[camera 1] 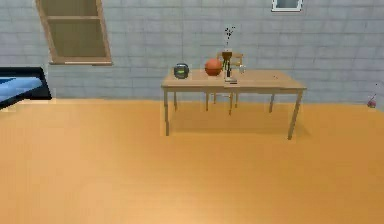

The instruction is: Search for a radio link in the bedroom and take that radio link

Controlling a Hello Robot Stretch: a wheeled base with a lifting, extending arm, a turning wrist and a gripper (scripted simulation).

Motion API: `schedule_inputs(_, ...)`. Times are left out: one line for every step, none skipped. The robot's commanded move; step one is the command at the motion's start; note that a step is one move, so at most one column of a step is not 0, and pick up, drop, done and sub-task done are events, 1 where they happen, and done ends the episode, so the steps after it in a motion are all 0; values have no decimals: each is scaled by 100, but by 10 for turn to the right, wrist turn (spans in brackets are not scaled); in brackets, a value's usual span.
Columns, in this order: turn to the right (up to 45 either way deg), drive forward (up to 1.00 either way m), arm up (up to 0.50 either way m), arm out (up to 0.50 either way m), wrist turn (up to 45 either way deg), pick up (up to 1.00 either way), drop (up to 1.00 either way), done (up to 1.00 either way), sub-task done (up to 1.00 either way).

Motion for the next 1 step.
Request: schedule_inputs(0,100,0,0,0,0,0,0,0)
